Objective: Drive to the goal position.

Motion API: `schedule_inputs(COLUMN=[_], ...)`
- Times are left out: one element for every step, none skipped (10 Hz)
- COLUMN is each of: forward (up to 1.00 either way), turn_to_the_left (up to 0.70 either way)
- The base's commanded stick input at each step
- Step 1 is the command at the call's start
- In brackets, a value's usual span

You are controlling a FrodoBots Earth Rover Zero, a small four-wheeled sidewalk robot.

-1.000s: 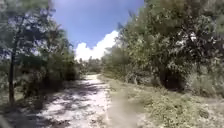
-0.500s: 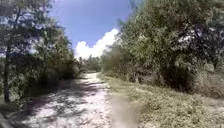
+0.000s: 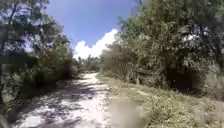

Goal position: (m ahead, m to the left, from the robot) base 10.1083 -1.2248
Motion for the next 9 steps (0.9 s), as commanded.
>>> schedule_inputs(forward=[0.5,0.5,0.5,0.5,0.5,0.5,0.5,0.5,0.5], turn_to_the_left=[0.0,0.0,0.0,0.0,0.0,0.0,0.0,0.15,0.44])
